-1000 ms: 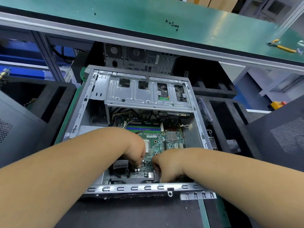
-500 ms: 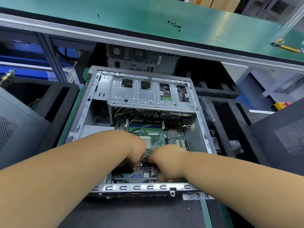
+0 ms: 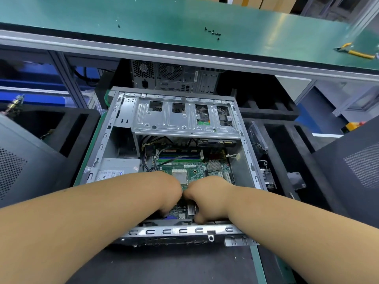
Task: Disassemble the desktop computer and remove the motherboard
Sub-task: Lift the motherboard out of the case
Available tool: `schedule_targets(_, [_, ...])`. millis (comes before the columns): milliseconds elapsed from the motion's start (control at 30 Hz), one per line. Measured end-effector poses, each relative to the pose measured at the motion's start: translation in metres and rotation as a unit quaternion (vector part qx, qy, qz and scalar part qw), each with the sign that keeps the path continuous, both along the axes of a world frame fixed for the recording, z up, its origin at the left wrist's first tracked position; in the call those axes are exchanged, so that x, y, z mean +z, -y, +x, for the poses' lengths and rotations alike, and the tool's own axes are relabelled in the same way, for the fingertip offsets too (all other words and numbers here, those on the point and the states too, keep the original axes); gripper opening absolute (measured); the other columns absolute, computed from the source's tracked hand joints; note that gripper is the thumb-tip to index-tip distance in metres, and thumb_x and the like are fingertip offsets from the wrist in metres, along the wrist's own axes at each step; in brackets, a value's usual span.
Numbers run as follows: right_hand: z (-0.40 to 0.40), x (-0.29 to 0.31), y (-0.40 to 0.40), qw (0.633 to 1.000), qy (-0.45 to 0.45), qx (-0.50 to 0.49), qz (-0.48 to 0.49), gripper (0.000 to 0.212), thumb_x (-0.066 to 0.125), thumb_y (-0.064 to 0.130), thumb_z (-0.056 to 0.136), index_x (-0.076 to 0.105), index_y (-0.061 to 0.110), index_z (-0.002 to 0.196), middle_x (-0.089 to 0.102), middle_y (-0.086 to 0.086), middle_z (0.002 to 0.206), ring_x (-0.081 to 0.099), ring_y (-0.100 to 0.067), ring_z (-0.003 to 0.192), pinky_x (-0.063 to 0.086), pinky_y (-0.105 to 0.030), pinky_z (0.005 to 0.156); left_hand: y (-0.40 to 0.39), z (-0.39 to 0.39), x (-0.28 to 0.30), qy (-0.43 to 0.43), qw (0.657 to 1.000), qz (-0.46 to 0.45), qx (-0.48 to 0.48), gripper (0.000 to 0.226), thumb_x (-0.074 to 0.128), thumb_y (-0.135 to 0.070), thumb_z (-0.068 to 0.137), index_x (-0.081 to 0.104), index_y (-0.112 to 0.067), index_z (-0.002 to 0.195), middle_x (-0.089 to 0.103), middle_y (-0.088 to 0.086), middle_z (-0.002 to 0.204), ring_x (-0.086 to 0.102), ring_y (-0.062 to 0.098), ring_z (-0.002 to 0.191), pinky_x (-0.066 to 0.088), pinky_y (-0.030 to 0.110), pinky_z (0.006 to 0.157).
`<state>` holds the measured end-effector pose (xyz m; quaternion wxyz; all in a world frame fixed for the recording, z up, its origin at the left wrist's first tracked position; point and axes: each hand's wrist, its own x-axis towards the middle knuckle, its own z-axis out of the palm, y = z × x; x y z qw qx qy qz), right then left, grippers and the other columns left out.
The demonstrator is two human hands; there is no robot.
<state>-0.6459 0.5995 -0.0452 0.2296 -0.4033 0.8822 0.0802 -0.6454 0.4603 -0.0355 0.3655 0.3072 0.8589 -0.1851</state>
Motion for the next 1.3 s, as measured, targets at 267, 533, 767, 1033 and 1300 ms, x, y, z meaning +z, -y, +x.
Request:
schedule_targets(267, [-0.004, -0.001, 0.0, 1.0, 0.003, -0.003, 0.003, 0.033, 0.074, 0.041, 0.07, 0.047, 0.027, 0.08, 0.053, 0.006, 0.076, 0.052, -0.022, 0.07, 0.029, -0.024, 0.049, 0.002, -0.005, 0.009, 0.056, 0.998, 0.008, -0.029, 0.014, 0.06, -0.03, 0.09, 0.064, -0.017, 0.091, 0.048, -0.005, 0.064, 0.051, 0.022, 0.074, 0.041, 0.032, 0.068])
schedule_targets(533, [-0.004, -0.002, 0.002, 1.0, 0.005, -0.005, 0.006, 0.037, 0.073, 0.041, 0.07, 0.04, 0.026, 0.069, 0.048, 0.007, 0.067, 0.047, -0.017, 0.06, 0.027, -0.022, 0.048, 0.003, -0.01, 0.012, 0.057, 0.998, 0.006, -0.012, 0.02, 0.063, -0.034, 0.087, 0.06, -0.019, 0.074, 0.065, 0.003, 0.08, 0.055, 0.022, 0.076, 0.044, 0.031, 0.068])
schedule_targets(767, [-0.004, 0.005, 0.0, 0.999, 0.027, -0.015, -0.031, 0.038, 0.073, 0.039, 0.07, 0.036, 0.031, 0.067, 0.047, 0.009, 0.068, 0.05, -0.019, 0.067, 0.03, -0.023, 0.051, 0.026, -0.03, 0.037, -0.043, 0.997, 0.056, 0.032, 0.024, 0.057, -0.038, 0.09, 0.064, -0.016, 0.085, 0.057, -0.002, 0.076, 0.05, 0.017, 0.073, 0.042, 0.03, 0.065])
schedule_targets(1033, [-0.004, 0.017, -0.009, 0.988, -0.013, -0.046, -0.146, 0.02, 0.063, 0.041, 0.074, 0.062, 0.026, 0.088, 0.06, 0.009, 0.091, 0.057, -0.017, 0.084, 0.049, -0.029, 0.068, 0.041, 0.005, 0.035, -0.133, 0.982, 0.136, -0.001, 0.057, 0.051, -0.066, 0.083, 0.049, -0.03, 0.127, 0.051, -0.004, 0.116, 0.049, 0.02, 0.11, 0.036, 0.038, 0.099])
schedule_targets(1300, [-0.007, 0.029, -0.018, 0.967, -0.015, -0.105, -0.233, 0.025, 0.065, 0.043, 0.081, 0.063, 0.03, 0.102, 0.046, 0.02, 0.092, 0.049, -0.007, 0.086, 0.043, -0.028, 0.075, 0.055, 0.015, 0.039, -0.129, 0.976, 0.175, 0.021, 0.047, 0.069, -0.06, 0.07, 0.049, -0.031, 0.102, 0.043, -0.011, 0.101, 0.049, 0.015, 0.095, 0.041, 0.031, 0.087])
